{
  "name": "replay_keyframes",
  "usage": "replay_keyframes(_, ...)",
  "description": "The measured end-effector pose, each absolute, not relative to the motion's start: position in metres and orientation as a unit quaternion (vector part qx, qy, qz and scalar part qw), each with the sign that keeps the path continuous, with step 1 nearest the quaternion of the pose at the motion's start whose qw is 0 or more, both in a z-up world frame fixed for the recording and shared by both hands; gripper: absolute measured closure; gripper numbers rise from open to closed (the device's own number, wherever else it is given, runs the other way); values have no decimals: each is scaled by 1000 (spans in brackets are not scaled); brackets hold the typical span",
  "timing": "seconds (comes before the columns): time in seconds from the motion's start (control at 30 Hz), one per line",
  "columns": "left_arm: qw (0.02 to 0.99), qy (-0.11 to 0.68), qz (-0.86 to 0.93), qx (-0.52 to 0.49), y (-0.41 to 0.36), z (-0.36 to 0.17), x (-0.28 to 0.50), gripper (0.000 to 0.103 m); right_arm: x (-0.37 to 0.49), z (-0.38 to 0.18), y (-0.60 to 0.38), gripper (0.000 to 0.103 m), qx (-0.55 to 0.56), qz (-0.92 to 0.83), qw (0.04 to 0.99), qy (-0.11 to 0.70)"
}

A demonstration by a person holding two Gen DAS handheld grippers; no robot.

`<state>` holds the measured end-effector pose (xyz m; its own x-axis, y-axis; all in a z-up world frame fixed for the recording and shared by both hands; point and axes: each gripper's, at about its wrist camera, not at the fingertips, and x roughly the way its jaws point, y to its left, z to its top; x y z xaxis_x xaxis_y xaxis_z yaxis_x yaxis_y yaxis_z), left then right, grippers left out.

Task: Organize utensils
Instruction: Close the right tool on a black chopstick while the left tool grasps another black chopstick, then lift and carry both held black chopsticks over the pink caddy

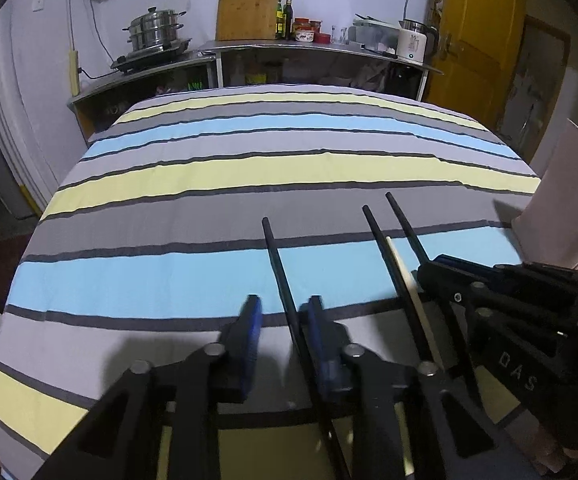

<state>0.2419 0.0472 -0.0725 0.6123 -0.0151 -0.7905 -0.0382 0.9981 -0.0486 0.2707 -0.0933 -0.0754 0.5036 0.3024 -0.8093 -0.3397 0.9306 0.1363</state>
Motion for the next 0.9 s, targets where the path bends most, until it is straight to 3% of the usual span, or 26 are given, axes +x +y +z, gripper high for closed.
replay_keyframes(0.03, 896, 442, 2, -41, 50, -72, 243, 95, 272, -75, -93, 95, -18, 187, 866, 464)
replay_keyframes(0.3, 895, 436, -27, -88, 63, -56, 237, 97, 261, -60, -100, 97, 6, 210, 865, 455)
replay_keyframes(0.9, 923, 361, -81, -108, 58, 46, 171, 98, 196, 28, -132, 97, 30, 236, 898, 369)
